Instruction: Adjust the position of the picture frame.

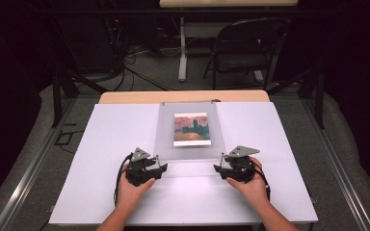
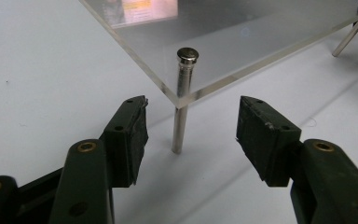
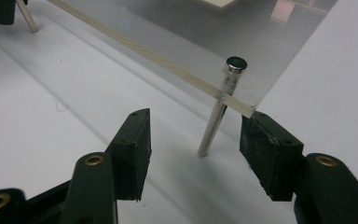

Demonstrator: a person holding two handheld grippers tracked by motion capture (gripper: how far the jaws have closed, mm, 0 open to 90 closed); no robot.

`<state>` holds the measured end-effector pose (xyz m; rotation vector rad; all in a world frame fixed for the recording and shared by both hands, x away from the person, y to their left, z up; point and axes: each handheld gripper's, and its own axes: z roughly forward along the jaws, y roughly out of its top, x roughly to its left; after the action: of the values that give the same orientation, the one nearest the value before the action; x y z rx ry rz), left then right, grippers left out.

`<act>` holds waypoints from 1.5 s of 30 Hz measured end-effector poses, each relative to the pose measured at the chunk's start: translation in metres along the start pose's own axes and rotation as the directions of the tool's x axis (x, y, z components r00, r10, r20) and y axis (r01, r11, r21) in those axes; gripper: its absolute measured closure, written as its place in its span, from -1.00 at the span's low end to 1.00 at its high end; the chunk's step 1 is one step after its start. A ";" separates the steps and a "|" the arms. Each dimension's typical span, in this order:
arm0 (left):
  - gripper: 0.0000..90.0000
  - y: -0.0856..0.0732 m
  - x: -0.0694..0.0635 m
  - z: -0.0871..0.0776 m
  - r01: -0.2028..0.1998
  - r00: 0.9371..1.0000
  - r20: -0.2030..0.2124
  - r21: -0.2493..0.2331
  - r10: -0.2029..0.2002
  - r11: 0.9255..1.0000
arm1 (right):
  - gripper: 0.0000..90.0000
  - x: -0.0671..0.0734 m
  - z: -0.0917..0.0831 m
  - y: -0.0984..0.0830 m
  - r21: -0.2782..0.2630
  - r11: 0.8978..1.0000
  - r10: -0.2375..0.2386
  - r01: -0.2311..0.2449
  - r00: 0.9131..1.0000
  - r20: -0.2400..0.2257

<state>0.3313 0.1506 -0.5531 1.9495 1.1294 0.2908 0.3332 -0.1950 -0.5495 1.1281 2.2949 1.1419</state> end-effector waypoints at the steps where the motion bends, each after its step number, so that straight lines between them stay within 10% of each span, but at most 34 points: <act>1: -0.07 0.000 -0.001 -0.002 -0.002 1.000 -0.006 -0.007 0.002 1.000 | -0.05 0.000 -0.001 0.000 -0.003 1.000 0.002 -0.002 1.000 -0.004; 15: -0.15 -0.003 -0.008 -0.021 -0.018 1.000 0.003 -0.008 0.018 1.000 | -0.06 0.007 -0.016 0.001 -0.004 0.998 -0.055 0.055 0.998 0.011; 45: -0.14 -0.005 0.004 -0.066 0.043 0.999 0.007 -0.064 -0.042 0.997 | -0.16 -0.014 -0.064 -0.009 -0.098 0.995 0.034 -0.032 0.999 0.014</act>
<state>0.2936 0.1913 -0.5175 1.8664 1.1424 0.2950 0.2998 -0.2423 -0.5175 1.1380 2.1910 1.2385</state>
